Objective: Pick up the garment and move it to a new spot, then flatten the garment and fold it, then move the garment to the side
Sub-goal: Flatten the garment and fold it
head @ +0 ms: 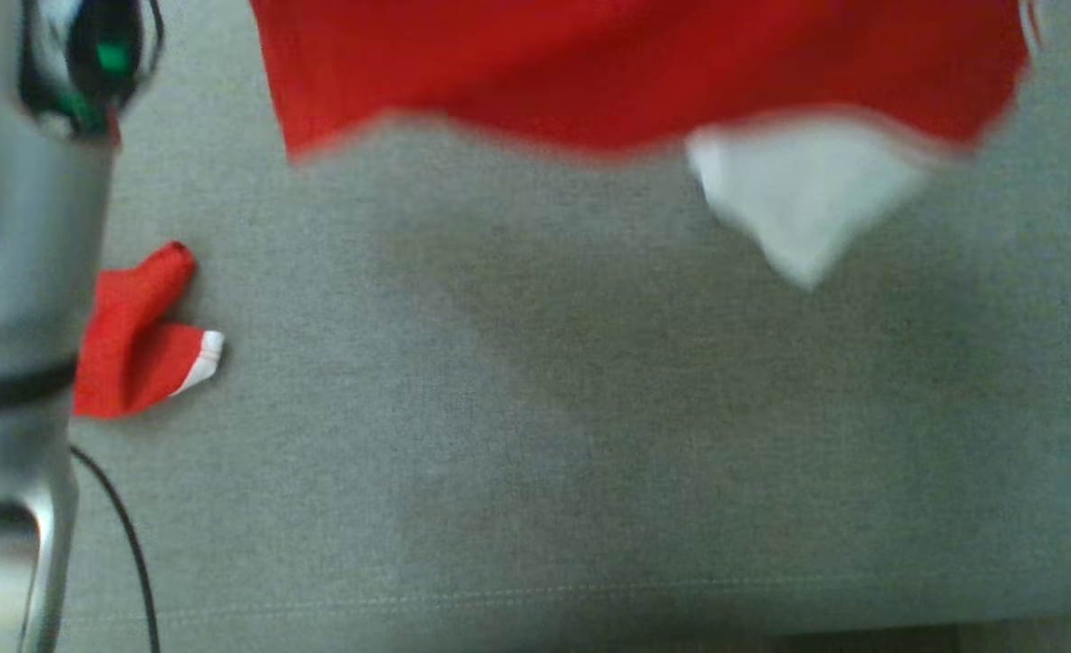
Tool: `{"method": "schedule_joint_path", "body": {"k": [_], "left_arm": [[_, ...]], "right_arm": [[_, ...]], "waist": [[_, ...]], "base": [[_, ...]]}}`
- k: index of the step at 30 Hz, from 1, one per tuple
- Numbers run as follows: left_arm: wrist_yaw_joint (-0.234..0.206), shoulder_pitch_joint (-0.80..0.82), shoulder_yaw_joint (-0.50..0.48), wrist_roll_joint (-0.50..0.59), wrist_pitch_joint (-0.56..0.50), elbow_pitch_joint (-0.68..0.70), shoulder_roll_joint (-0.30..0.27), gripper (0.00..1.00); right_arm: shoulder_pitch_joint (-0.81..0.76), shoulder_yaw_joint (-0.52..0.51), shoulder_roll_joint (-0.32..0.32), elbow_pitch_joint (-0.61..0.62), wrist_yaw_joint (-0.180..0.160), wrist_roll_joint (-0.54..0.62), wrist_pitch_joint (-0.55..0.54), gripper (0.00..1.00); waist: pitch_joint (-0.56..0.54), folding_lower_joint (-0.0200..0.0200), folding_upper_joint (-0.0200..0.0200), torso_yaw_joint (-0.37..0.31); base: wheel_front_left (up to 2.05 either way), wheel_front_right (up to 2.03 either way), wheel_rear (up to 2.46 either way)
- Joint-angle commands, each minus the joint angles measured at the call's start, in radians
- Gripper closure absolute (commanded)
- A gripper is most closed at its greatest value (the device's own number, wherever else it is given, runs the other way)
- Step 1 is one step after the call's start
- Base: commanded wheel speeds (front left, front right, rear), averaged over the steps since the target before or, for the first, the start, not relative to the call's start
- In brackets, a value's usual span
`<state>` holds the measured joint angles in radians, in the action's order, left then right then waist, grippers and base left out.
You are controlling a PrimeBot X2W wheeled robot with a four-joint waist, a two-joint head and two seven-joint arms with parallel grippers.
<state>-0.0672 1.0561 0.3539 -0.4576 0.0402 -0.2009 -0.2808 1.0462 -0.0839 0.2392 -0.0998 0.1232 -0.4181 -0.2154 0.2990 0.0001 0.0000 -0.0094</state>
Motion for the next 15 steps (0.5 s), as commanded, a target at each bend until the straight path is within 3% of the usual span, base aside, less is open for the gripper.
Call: {"method": "schedule_joint_path", "body": {"k": [1,7,15], "left_arm": [[0.016,0.114,-0.037,0.017,0.05,-0.066,-0.017,1.0],[0.077,0.211,-0.001,0.012,0.118,-0.378,0.045,1.0],[0.127,0.145,-0.008,-0.061,0.167,-0.766,0.132,1.0]], "right_arm": [[0.116,0.049,-0.026,-0.064,0.008,0.006,0.056,1.0],[0.216,0.185,-0.072,-0.352,0.008,-0.004,0.187,1.0],[0.097,0.374,-0.151,-0.676,0.008,-0.096,0.312,1.0]], "waist": [[0.034,-0.0001,0.0,-0.015],[0.082,-0.0001,0.0,-0.034],[0.158,-0.0001,0.0,-0.048]], "base": [[0.0,0.0,0.0],[0.0,0.0,0.0],[0.0,0.0,0.0]]}}
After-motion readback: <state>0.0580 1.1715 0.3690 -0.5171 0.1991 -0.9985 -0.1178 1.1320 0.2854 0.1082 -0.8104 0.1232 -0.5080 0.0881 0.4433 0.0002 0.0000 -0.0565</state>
